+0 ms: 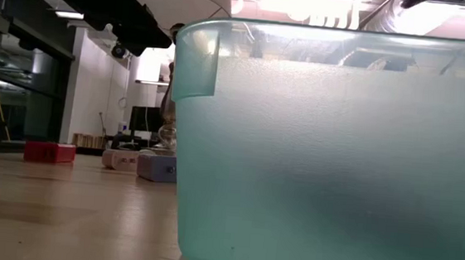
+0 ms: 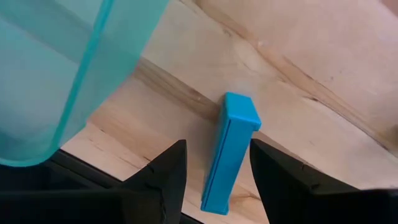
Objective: Pick & Place Office items
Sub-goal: Put the light blue digital clock into the green bin
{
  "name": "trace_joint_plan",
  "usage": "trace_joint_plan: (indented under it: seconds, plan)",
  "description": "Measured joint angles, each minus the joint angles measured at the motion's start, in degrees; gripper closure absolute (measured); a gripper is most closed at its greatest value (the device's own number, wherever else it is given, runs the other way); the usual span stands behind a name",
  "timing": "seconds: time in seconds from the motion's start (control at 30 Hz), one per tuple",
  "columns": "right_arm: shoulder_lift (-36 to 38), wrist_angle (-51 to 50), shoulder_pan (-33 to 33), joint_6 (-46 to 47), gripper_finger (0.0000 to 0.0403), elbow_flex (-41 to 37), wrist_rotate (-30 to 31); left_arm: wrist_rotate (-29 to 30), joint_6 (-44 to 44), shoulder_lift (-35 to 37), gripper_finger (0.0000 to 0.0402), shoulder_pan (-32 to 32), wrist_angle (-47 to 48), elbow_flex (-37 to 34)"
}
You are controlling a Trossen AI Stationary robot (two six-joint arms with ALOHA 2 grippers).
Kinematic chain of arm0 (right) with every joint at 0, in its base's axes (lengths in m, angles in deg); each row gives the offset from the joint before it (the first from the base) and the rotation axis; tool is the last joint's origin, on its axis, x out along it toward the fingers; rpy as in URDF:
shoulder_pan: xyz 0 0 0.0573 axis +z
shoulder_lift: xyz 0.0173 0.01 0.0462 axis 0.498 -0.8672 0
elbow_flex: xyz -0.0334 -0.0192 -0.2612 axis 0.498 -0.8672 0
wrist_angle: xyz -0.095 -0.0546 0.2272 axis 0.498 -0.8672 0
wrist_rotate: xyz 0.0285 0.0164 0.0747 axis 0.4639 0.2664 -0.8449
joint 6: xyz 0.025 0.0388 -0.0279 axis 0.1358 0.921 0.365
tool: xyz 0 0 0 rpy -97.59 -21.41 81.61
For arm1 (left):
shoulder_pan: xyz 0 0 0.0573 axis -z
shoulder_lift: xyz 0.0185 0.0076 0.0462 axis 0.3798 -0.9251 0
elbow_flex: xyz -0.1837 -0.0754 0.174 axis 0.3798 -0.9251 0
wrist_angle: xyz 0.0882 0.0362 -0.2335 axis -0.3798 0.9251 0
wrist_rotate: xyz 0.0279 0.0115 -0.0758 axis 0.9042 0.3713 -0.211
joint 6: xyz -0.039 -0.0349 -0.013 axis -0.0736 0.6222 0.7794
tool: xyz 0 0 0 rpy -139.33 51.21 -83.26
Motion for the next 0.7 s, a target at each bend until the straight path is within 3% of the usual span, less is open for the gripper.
trace_joint_plan:
  seconds: [0.3,0.7]
  plan:
    - [0.0,-0.7,0.0,1.3,0.0244,0.0,-0.8,0.0,0.0,0.0,0.0218,0.0,0.0,0.0]
    - [0.0,-0.8,0.0,1.2,0.0339,0.0,-0.8,0.0,0.0,0.0,0.0218,0.0,0.0,0.0]
